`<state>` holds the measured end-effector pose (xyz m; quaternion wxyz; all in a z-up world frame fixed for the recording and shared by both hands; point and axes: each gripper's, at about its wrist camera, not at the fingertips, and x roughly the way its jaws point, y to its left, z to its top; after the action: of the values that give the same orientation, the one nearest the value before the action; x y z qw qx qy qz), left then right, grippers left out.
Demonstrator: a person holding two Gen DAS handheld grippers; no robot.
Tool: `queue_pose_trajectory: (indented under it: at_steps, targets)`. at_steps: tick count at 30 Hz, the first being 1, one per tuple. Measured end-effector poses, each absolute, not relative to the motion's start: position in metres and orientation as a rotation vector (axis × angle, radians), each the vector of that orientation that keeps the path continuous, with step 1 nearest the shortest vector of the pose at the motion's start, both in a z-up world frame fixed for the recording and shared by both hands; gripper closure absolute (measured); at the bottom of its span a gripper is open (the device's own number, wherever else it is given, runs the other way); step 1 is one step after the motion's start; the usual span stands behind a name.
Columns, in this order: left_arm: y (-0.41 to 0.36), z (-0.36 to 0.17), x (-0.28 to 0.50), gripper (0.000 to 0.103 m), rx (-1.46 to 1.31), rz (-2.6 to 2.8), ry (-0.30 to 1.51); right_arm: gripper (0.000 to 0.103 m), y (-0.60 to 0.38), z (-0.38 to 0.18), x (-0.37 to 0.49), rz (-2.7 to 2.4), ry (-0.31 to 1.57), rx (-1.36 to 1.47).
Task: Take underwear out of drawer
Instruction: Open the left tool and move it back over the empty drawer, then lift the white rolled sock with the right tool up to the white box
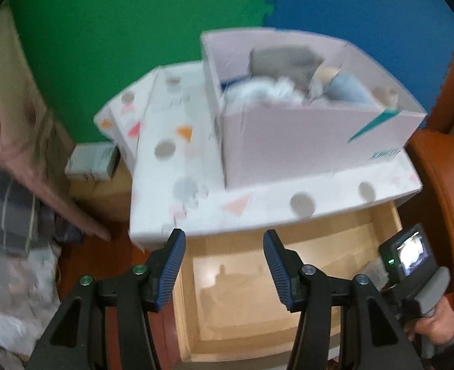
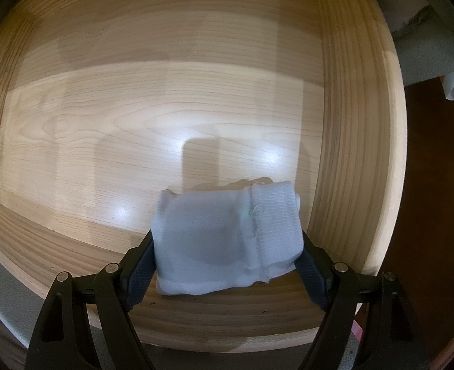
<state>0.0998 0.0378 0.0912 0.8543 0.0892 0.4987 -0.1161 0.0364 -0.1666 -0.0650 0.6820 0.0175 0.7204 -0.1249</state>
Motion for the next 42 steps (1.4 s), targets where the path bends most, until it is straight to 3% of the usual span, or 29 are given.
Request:
queue_pose_trajectory:
  at_steps: [6, 19, 42]
  targets:
    - [0.049, 0.04, 0.09, 0.049, 0.101, -0.213, 1.122, 0.025, -0.165, -0.066, 0.037, -0.282, 1.616, 0.034]
    - [0.055, -0.012, 0.066, 0.049, 0.007, -0.241, 1.209, 0.025, -0.165, -0.067, 0.037, -0.283, 1.614, 0.038]
    - [0.048, -0.017, 0.051, 0.049, 0.07, -0.205, 1.181, 0.026, -0.165, -0.064, 0.034, -0.285, 1.594, 0.038]
